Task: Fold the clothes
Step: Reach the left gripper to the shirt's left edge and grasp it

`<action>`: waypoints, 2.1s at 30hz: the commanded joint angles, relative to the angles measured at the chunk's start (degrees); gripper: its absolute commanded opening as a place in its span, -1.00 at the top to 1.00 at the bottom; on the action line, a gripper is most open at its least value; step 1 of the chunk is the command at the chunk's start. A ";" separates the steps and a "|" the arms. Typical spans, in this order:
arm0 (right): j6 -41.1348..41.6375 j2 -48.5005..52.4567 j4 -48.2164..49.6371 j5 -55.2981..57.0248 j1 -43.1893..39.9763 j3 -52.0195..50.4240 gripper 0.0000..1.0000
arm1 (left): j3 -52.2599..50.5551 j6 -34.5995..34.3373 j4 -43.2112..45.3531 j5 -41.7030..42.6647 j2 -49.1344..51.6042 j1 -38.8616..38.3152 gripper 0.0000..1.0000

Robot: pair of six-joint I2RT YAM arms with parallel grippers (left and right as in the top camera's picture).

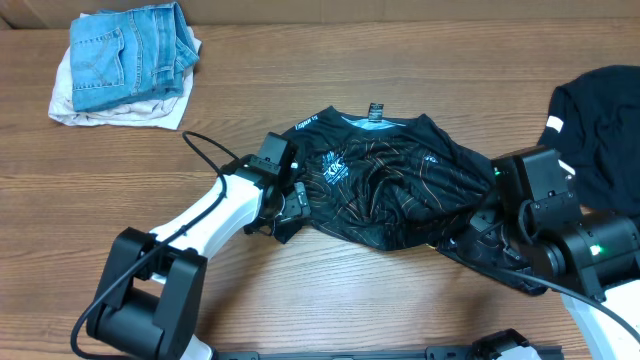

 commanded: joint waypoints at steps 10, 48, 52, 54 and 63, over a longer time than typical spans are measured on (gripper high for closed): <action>-0.61 -0.28 0.59 1.05 -0.04 1.40 0.86 | 2.99 2.47 0.81 -5.07 0.48 -0.46 -0.42; -1.18 -0.28 1.25 1.11 -0.04 1.40 0.86 | 3.43 13.40 1.18 -7.63 6.86 -2.36 -0.25; -1.18 -0.28 1.40 1.11 -0.04 1.40 0.86 | 6.47 13.38 -3.08 -8.31 6.84 -2.36 0.10; -1.18 -0.28 1.53 1.11 -0.04 1.40 0.86 | 8.74 13.38 -5.68 -8.44 6.84 -2.36 0.38; -1.18 -0.28 1.62 1.11 -0.04 1.40 0.86 | 16.20 13.33 -12.46 -8.48 6.84 -2.36 0.63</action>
